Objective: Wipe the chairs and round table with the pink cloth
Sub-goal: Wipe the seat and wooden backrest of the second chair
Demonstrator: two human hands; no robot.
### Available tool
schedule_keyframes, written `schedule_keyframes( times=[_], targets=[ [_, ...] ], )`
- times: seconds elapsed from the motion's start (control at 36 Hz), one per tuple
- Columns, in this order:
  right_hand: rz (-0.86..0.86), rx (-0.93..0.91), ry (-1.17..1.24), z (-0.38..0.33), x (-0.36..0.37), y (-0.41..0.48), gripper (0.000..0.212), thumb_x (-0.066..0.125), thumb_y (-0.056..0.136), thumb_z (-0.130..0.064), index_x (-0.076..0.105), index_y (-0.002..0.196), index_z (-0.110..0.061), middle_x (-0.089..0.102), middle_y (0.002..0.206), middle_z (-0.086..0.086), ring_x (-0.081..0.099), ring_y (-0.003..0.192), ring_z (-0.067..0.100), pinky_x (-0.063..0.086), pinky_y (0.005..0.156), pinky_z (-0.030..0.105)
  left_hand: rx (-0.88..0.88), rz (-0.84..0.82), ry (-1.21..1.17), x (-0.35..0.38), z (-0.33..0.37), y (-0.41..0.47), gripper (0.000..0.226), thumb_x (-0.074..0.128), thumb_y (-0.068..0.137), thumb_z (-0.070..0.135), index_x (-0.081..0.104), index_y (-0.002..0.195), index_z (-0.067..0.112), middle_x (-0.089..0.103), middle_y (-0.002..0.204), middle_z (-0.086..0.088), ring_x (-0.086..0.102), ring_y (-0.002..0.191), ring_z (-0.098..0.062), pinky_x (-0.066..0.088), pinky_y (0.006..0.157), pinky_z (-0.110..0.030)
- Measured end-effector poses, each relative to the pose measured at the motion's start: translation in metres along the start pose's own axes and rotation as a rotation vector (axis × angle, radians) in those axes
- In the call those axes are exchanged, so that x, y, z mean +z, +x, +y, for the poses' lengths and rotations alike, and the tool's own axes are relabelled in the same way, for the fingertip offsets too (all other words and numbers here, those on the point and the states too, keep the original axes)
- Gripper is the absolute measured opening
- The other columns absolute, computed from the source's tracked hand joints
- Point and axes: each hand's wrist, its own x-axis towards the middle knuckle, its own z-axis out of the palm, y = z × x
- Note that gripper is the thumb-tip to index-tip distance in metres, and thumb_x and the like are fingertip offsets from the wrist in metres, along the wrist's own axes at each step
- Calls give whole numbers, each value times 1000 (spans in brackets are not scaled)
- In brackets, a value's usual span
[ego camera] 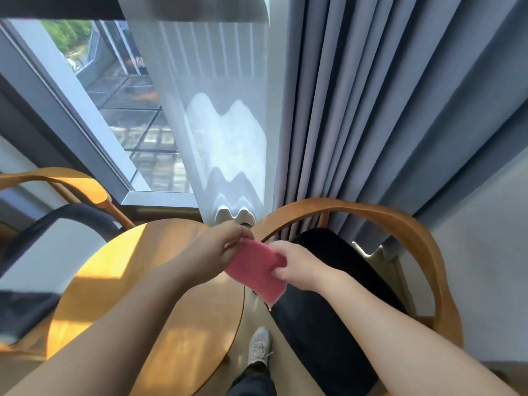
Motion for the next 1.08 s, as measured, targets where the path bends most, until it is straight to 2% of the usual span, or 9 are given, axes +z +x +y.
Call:
schedule_keyframes(
  times=[0.08, 0.25, 0.39, 0.61, 0.69, 0.78, 0.86, 0.97, 1.08],
  targets=[
    [19, 68, -3, 12, -7, 19, 22, 62, 85, -19, 63, 80, -40, 65, 83, -10, 62, 80, 6, 52, 76, 32, -23, 72, -16, -2, -21, 18, 28, 54, 92, 16, 51, 87, 43, 58, 84, 23, 53, 84, 5, 36, 66, -8],
    [44, 188, 12, 31, -27, 55, 20, 66, 86, -22, 62, 87, -42, 65, 85, -12, 64, 78, 4, 49, 66, 21, -121, 140, -53, 8, -78, 65, 19, 54, 93, 23, 53, 84, 39, 59, 78, 21, 55, 78, 3, 35, 61, -15],
    [98, 302, 8, 53, -31, 87, 14, 63, 90, -24, 63, 87, -38, 65, 85, -11, 64, 77, 6, 50, 65, 22, -229, 112, -79, 23, -128, 104, 14, 50, 93, 29, 51, 81, 34, 58, 75, 18, 52, 77, 6, 35, 59, -19],
    [74, 382, 87, 87, -12, 148, 14, 56, 95, -24, 64, 95, -35, 65, 86, -10, 64, 75, 6, 51, 63, 25, -311, 128, 79, 43, -187, 160, 7, 45, 95, 35, 51, 92, 36, 45, 70, 28, 40, 65, 14, 27, 54, -9],
    [55, 403, 116, 100, -3, 167, 21, 54, 95, -23, 60, 107, -39, 64, 93, -15, 63, 80, 3, 51, 66, 23, -348, 82, 61, 52, -205, 180, 11, 42, 96, 36, 52, 92, 35, 46, 72, 26, 44, 68, 3, 29, 57, -12],
    [41, 441, 138, 118, 4, 185, 21, 58, 94, -23, 54, 101, -42, 65, 89, -8, 67, 70, 6, 54, 61, 25, -393, 50, 26, 63, -225, 199, 15, 40, 96, 39, 53, 88, 37, 51, 77, 22, 48, 77, -6, 34, 62, -27],
    [59, 465, 119, 136, 6, 198, 21, 58, 94, -22, 49, 98, -41, 64, 85, -5, 66, 65, 7, 58, 62, 31, -405, 34, -2, 79, -240, 215, 18, 43, 95, 39, 59, 91, 30, 59, 86, 13, 55, 85, -13, 38, 70, -29],
    [11, 455, -72, 152, 5, 207, 45, 56, 94, -24, 38, 136, -27, 57, 104, -9, 62, 83, 10, 53, 68, 31, -467, 17, -36, 103, -254, 231, 26, 46, 95, 38, 60, 110, 23, 63, 102, 3, 56, 94, -17, 38, 75, -28],
    [-66, 254, -556, 153, 2, 212, 59, 60, 93, -25, 29, 143, -16, 43, 128, 9, 51, 112, 27, 47, 90, 38, -484, 21, 5, 115, -258, 222, 36, 45, 94, 30, 51, 127, 15, 62, 109, -2, 57, 96, -20, 38, 77, -27]
  ],
)
